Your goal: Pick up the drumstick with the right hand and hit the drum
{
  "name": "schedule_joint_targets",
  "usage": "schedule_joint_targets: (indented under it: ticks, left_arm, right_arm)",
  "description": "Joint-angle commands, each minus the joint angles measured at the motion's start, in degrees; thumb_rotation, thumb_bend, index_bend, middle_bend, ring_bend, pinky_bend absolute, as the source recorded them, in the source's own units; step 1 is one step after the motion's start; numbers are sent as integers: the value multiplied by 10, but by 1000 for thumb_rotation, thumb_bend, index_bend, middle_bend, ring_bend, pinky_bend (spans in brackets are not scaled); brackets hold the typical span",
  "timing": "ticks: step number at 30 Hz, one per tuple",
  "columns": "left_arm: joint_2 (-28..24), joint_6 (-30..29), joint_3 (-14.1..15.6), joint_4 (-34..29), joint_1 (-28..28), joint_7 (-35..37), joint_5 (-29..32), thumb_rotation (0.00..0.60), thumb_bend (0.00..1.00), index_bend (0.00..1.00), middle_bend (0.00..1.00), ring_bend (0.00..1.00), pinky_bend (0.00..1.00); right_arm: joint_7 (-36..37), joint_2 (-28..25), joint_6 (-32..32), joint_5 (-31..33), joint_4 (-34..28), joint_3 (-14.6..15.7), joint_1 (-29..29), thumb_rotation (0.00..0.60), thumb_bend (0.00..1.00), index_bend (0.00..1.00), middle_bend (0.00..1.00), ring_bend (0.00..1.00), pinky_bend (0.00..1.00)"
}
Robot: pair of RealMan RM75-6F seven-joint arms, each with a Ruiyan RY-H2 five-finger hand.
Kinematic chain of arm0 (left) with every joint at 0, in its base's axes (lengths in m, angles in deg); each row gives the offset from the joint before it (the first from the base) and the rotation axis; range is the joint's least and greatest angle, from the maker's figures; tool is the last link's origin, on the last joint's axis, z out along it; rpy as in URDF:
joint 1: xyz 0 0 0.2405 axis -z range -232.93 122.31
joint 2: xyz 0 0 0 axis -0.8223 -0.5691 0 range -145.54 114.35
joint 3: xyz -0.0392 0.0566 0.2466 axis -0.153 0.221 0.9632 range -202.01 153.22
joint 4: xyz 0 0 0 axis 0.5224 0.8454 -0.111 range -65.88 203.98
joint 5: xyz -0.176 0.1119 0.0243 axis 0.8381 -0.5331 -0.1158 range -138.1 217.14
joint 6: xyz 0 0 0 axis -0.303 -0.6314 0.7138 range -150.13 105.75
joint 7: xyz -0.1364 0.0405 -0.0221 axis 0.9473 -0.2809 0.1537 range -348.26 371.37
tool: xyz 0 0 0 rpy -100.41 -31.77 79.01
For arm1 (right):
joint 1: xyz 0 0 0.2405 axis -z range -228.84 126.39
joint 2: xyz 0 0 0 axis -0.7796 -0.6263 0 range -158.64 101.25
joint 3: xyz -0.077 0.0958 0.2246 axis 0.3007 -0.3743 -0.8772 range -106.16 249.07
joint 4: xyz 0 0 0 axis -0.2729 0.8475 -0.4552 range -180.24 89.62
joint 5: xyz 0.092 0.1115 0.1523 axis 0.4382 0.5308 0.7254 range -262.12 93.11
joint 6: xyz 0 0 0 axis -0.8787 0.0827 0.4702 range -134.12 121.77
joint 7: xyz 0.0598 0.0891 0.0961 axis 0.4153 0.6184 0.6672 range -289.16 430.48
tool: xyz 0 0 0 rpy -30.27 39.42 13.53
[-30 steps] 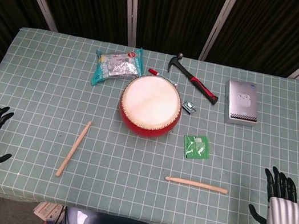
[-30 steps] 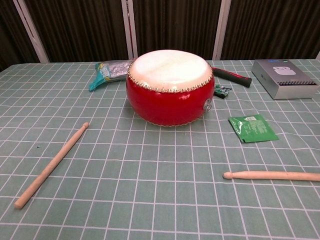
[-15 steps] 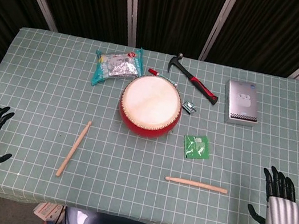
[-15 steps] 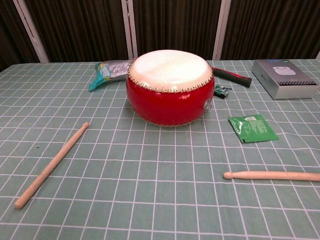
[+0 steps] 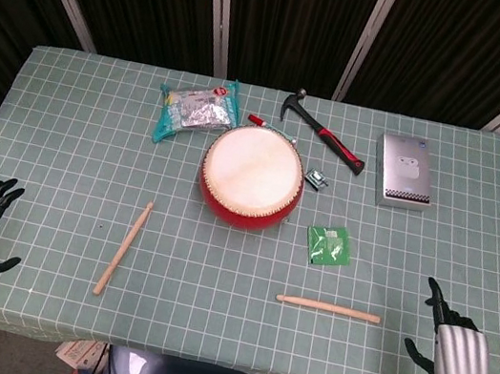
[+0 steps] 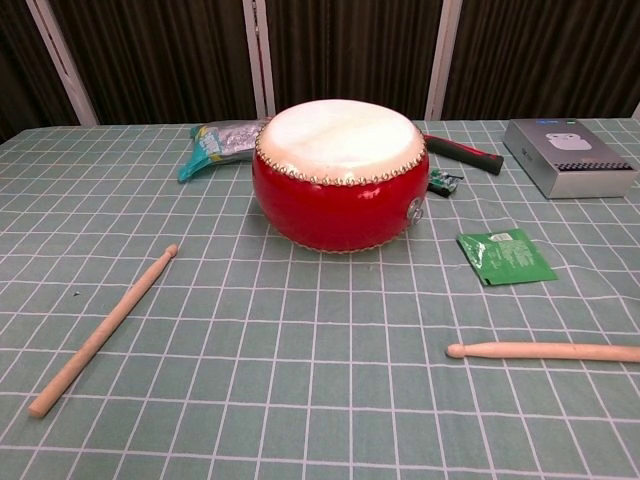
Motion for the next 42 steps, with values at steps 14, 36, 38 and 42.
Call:
schedule_joint_targets:
  ticks: [14, 36, 38, 42]
  left_arm:
    - [-4, 2, 2, -1, 2, 11, -3, 600, 0, 0, 0, 0, 1]
    - [-5, 7, 2, -3, 3, 12, 0, 600, 0, 0, 0, 0, 1]
    - [-5, 7, 1, -4, 4, 12, 0, 600, 0, 0, 0, 0, 1]
    - [-5, 6, 1, -4, 3, 12, 0, 600, 0, 0, 0, 0, 0]
  right_arm:
    - [-157, 132, -97, 134, 30, -37, -65, 600, 282, 511, 1000, 1000, 1000]
    - [-152, 210, -124, 227, 108, -53, -87, 600, 287, 511, 1000, 1000, 1000]
    - [-155, 213, -124, 230, 109, -51, -88, 600, 286, 511, 1000, 1000, 1000]
    - [-162, 219, -125, 238, 110, -49, -91, 600, 286, 511, 1000, 1000, 1000]
